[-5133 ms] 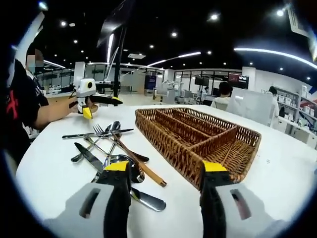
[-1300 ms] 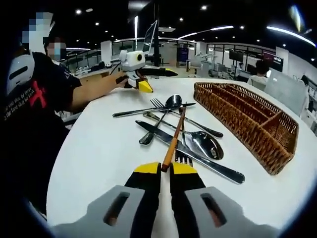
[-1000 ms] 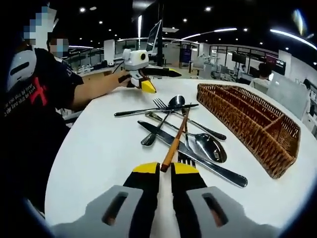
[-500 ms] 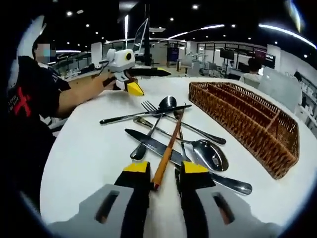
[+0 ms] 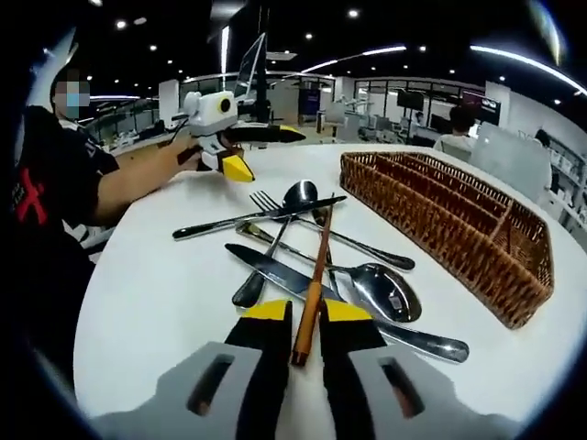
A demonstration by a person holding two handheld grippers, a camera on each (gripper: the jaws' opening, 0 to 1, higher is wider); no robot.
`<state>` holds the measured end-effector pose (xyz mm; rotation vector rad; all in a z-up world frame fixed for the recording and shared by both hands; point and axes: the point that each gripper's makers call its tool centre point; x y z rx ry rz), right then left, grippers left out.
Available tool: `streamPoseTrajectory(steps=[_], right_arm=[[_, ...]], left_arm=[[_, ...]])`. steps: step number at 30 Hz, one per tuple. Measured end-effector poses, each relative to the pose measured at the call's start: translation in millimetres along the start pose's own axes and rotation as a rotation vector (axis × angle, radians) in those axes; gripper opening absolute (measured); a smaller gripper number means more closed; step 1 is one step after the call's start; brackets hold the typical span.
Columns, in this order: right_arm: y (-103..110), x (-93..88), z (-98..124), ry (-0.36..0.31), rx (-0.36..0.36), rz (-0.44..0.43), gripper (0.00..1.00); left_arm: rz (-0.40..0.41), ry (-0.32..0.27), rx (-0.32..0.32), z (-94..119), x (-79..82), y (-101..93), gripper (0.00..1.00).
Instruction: Arrange the knives, forks, and spoons in their matching storage slots by inserting each utensil handle-first until every utensil is classified and aligned in the correct compartment
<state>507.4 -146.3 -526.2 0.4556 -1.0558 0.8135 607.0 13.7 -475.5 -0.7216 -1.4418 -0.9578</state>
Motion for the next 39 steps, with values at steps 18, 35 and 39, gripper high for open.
streamPoseTrajectory(steps=[18, 35, 39], right_arm=[[-16.3, 2.8, 8.6, -0.002, -0.071, -0.018, 0.05], [-35.5, 16.1, 20.2, -0.066, -0.161, 0.007, 0.04], [-33.9, 21.3, 23.6, -0.09, -0.157, -0.02, 0.04]], left_arm=[[-0.002, 0.0, 0.006, -0.2, -0.3, 1.8, 1.0], [-0.006, 0.003, 0.003, 0.4, -1.4, 1.2, 1.0], [-0.004, 0.001, 0.004, 0.9, -1.1, 1.2, 1.0]])
Point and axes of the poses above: the point that each gripper's makers call its tool centre point, and the gripper's own axes: z roughly backward along the fingers, y roughly to its left, x roughly out of its top, and after that the axes turned 6 degrees about -y, right-handed
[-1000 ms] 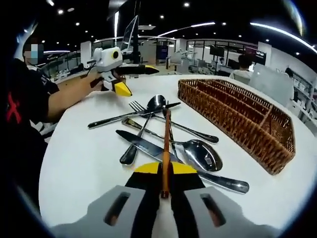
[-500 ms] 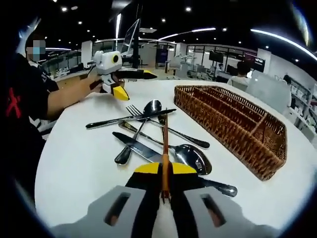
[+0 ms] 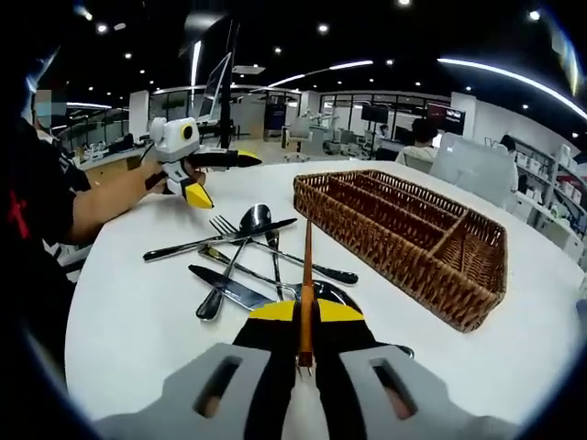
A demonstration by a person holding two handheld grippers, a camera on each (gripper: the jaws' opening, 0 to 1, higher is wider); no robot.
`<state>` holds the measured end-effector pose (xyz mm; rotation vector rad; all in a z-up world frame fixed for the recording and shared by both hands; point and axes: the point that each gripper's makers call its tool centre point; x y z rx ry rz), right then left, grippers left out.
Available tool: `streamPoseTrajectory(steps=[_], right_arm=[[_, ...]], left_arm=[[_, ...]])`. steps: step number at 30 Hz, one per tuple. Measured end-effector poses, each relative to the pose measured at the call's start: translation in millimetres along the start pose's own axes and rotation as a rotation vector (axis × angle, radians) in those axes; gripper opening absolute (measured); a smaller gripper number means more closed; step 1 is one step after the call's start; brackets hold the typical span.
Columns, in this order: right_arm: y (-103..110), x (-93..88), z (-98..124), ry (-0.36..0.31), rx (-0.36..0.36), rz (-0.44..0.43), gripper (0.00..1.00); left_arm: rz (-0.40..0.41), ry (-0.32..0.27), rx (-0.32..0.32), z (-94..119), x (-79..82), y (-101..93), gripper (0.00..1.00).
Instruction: Arrange the knives, forks, and spoons in their matching storage slots by inserting each utensil handle-first until every utensil is classified and aligned in the correct compartment
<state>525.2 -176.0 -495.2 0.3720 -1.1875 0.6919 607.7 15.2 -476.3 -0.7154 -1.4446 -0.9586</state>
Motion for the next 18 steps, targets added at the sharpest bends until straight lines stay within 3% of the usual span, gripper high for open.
streamPoseTrajectory(steps=[3, 5, 7, 10, 12, 16, 18], right_arm=[[-0.1, 12.4, -0.8, -0.062, -0.017, 0.071, 0.04], [8.5, 18.8, 0.0, -0.087, 0.018, 0.124, 0.04], [9.2, 20.8, 1.1, -0.093, 0.002, 0.092, 0.04], [7.3, 12.0, 3.3, -0.043, -0.021, 0.114, 0.04], [6.5, 19.1, 7.5, -0.096, -0.03, 0.006, 0.04], [-4.7, 23.6, 19.7, -0.104, -0.107, 0.024, 0.04], [-8.3, 29.4, 24.2, -0.136, -0.141, -0.01, 0.04]], left_arm=[[0.001, 0.002, 0.0, 0.0, -1.1, 0.2, 1.0], [0.005, 0.001, 0.001, 0.2, -1.6, 1.2, 1.0], [0.007, -0.005, 0.003, 0.5, -1.3, 2.0, 1.0], [0.014, -0.003, 0.004, 0.6, -2.6, 2.5, 1.0], [0.013, 0.0, 0.006, 0.8, -3.6, 2.8, 1.0], [0.019, -0.006, 0.006, 0.9, -1.4, 2.5, 1.0], [0.023, -0.007, 0.004, 0.8, -1.1, 1.9, 1.0]])
Point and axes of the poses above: the point that each gripper's makers call its tool centre point, and the gripper's own axes: z roughly backward along the fingers, y roughly to its left, x roughly out of its top, and after that the axes turned 6 degrees about -y, right-handed
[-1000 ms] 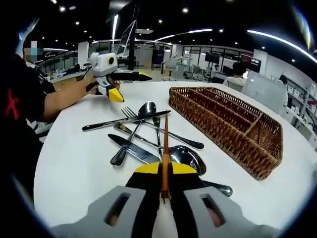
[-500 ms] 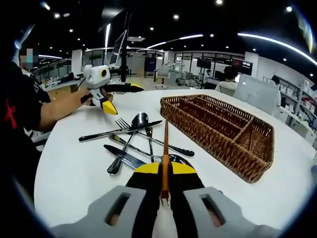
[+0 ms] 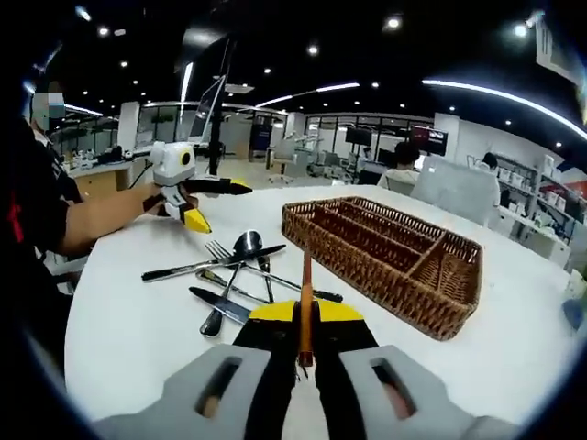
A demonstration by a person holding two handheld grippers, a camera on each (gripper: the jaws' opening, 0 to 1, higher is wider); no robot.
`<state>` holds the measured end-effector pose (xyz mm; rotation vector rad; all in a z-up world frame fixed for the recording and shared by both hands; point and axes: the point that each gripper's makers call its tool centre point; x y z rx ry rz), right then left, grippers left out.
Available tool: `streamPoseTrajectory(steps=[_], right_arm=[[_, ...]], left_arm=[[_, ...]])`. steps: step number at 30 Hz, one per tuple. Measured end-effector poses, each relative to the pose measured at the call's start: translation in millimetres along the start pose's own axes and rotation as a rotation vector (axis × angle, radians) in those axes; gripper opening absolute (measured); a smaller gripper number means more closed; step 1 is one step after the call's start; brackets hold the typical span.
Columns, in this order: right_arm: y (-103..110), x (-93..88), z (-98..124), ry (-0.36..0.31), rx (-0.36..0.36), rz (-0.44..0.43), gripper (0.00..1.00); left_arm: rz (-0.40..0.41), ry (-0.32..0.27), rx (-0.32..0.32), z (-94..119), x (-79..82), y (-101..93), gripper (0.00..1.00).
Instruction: Arrange the knives, forks, and spoons in their matching storage slots by inserting each utensil handle-first until every utensil is classified and aligned in the correct compartment
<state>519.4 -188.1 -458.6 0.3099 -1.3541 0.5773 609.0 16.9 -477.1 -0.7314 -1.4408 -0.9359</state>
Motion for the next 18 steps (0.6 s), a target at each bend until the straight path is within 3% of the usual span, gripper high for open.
streamPoseTrajectory(steps=[1, 3, 6, 7, 18], right_arm=[[-4.3, 2.9, 3.2, -0.009, -0.036, -0.039, 0.04], [-13.4, 9.3, 7.6, -0.04, -0.087, -0.032, 0.04], [-12.3, 10.2, 11.9, -0.029, -0.091, -0.034, 0.04], [-16.8, 11.4, 15.9, -0.022, -0.127, -0.039, 0.04], [-31.0, 22.6, 43.3, -0.024, -0.267, -0.115, 0.04]], left_arm=[[0.0, 0.001, 0.001, 0.2, 0.0, 0.1, 1.0], [0.005, 0.0, -0.001, 0.3, 0.2, -0.1, 1.0], [0.032, -0.011, -0.004, 0.7, 2.5, -0.7, 1.0], [0.04, -0.018, -0.001, 1.1, 4.1, 1.0, 1.0], [0.041, -0.035, 0.006, 2.1, 8.2, 1.1, 1.0]])
Point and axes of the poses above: the point that each gripper's makers call its tool centre point, and the gripper's own axes: z roughly backward along the fingers, y roughly to its left, x roughly out of its top, and after that the axes turned 6 degrees about -y, right-handed
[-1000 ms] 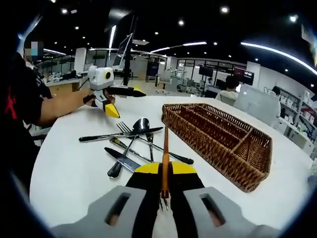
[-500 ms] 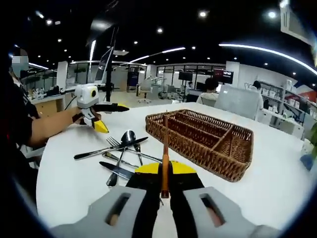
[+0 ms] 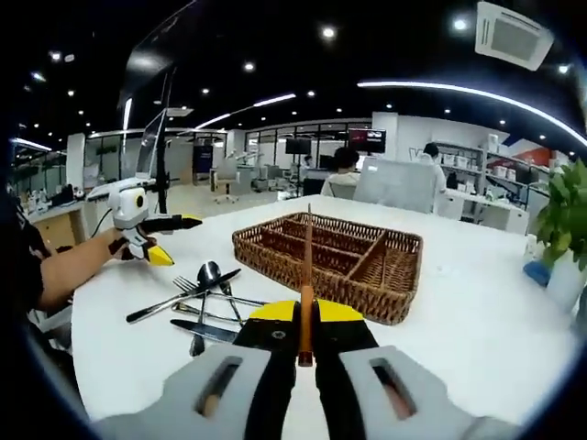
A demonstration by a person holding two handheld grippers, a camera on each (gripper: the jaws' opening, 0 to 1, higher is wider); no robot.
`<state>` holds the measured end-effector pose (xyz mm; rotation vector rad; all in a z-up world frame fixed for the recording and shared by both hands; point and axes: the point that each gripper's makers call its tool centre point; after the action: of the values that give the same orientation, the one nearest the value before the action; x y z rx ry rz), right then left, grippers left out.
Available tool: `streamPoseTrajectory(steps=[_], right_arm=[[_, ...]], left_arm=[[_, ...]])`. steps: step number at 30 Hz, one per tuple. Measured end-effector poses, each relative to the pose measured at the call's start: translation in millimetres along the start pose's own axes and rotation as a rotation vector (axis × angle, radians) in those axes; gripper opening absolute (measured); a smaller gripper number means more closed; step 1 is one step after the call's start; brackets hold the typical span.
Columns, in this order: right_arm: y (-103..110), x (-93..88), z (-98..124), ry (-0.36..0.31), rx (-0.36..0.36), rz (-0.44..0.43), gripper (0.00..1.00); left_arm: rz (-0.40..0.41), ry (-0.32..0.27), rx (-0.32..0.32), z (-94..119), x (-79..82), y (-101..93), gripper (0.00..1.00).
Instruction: Arrange the knives, forks, and spoons in their matching storage slots by inserting each utensil handle-first until every utensil is classified and aligned in the correct compartment
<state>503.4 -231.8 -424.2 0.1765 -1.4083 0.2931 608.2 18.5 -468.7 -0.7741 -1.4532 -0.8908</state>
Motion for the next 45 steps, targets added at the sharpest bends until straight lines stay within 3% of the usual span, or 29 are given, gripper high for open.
streamPoseTrajectory(steps=[2, 5, 10, 16, 19, 21, 23, 25, 30, 39, 43, 45], right_arm=[[-3.5, 2.0, 5.9, -0.006, -0.026, -0.039, 0.04], [-21.9, 4.9, 14.6, -0.011, -0.11, -0.007, 0.04], [-31.7, 3.7, 27.4, -0.011, -0.164, -0.022, 0.04], [-35.3, 1.9, 33.9, -0.057, -0.164, -0.049, 0.04], [-41.8, 1.2, 37.7, -0.063, -0.2, -0.065, 0.04], [-44.2, -0.8, 39.6, -0.05, -0.218, -0.059, 0.04], [-43.0, 6.7, 38.2, -0.097, -0.199, -0.004, 0.03], [-46.2, 6.6, 40.6, -0.096, -0.229, 0.026, 0.03], [-48.0, 1.8, 40.0, -0.067, -0.238, -0.038, 0.03], [-55.6, 3.2, 36.1, -0.056, -0.255, -0.002, 0.03], [-56.3, 4.1, 33.6, -0.062, -0.261, -0.069, 0.03], [-59.2, 3.8, 31.8, -0.061, -0.269, -0.059, 0.03]], left_arm=[[-0.001, 0.0, 0.0, 0.0, 0.0, -0.1, 1.0], [0.0, 0.001, -0.002, 0.1, -0.3, -0.4, 1.0], [-0.003, -0.003, -0.002, 0.1, 1.2, -1.4, 1.0], [-0.011, 0.002, -0.004, -0.4, -0.3, -1.6, 1.0], [-0.013, -0.002, 0.0, -0.2, 0.1, -0.2, 1.0], [-0.014, -0.003, 0.002, 0.0, 0.1, 0.5, 1.0], [-0.014, -0.003, 0.001, -0.1, -0.1, 0.4, 1.0], [-0.015, -0.001, 0.0, -0.4, -0.7, 0.2, 1.0], [-0.013, -0.003, 0.0, -0.6, -0.5, 0.5, 1.0], [-0.014, -0.008, 0.001, -0.5, 1.2, 0.3, 1.0], [-0.015, -0.01, 0.0, -0.6, 1.7, 0.2, 1.0], [-0.015, -0.011, 0.0, -0.6, 1.8, 0.1, 1.0]])
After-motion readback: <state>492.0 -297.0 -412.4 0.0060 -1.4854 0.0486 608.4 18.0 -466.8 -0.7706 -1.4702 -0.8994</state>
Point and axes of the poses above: the point that each gripper's makers call its tool centre point, and the gripper's own axes: z roughly backward along the fingers, y roughly to its left, x roughly out of its top, and after that the axes turned 6 degrees about -y, right-handed
